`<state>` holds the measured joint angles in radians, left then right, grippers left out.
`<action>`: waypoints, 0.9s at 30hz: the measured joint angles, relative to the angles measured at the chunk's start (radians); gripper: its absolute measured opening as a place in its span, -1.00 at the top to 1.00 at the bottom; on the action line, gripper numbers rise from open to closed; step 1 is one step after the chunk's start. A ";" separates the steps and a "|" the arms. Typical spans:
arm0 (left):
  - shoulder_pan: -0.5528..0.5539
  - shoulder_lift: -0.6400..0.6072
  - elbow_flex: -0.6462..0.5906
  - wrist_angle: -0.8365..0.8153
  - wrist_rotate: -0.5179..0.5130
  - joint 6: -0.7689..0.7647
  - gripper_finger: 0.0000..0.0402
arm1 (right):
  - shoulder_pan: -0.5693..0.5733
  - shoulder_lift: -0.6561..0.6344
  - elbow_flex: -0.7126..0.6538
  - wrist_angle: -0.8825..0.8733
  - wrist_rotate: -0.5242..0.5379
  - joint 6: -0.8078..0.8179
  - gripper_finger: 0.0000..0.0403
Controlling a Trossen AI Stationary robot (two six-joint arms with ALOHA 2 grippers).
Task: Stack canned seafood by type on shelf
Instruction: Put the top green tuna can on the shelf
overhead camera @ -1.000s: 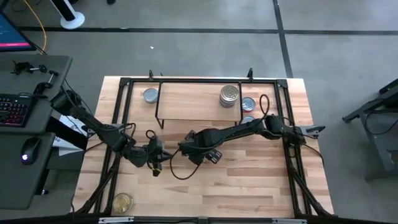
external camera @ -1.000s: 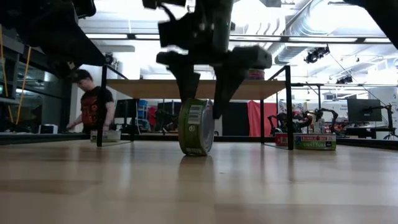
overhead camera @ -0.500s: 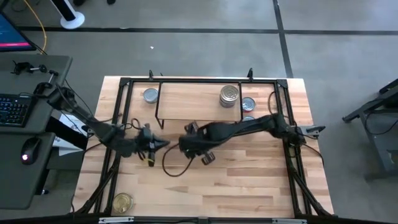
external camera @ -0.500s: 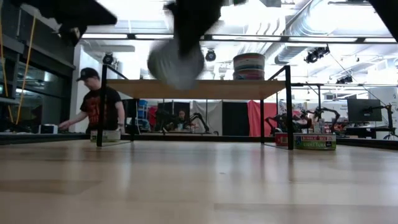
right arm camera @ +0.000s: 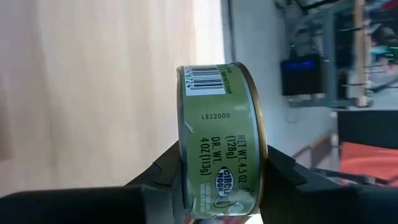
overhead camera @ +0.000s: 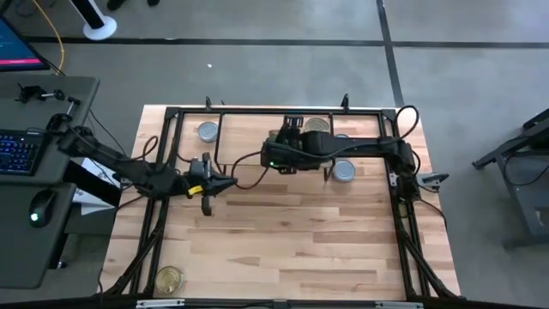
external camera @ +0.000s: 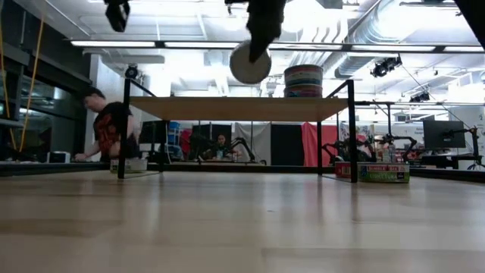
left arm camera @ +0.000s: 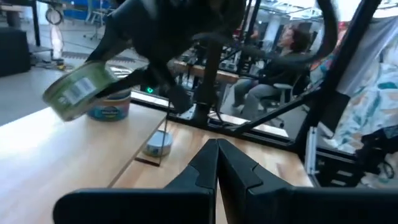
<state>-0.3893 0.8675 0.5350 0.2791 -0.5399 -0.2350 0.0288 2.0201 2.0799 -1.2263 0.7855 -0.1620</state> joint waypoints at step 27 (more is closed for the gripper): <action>0.076 0.153 -0.001 0.012 0.063 -0.131 1.00 | -0.056 -0.001 -0.138 -0.002 -0.004 0.059 0.22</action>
<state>-0.3138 1.0203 0.5343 0.2908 -0.4770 -0.3656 -0.0268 2.0193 1.9415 -1.2286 0.7812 -0.1027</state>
